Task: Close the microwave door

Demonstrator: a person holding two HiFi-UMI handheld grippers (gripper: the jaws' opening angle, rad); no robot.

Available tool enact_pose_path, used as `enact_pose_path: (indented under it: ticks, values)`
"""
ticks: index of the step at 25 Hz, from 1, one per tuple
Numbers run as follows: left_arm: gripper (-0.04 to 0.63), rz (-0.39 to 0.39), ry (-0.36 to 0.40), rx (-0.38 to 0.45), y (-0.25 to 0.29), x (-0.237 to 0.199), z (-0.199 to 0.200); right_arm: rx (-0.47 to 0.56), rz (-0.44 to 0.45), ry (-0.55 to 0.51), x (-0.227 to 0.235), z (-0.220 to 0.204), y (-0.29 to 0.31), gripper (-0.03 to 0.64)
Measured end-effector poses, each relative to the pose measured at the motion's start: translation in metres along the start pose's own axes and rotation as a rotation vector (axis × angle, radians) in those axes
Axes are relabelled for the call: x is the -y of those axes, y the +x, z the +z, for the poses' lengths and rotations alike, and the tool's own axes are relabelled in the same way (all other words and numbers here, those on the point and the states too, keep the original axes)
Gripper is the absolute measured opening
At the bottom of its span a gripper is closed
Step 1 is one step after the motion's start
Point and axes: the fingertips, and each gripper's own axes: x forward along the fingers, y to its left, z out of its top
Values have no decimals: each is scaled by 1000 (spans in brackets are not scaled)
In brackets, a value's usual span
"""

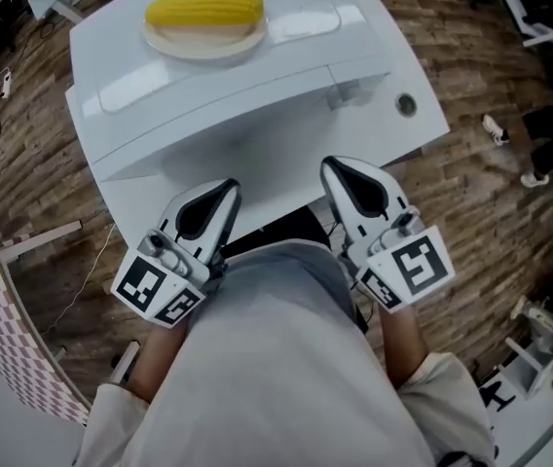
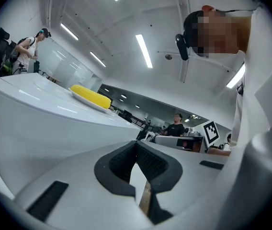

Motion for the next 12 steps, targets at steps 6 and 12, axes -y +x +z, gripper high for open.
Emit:
enact_pose_path:
  ticks: [6, 12]
  values:
    - [19, 10, -2, -9, -34, 10, -10, 24, 4, -44, -41, 10, -17, 23]
    - [18, -1, 1, 23, -54, 19, -10, 27, -43, -59, -66, 0, -30, 23]
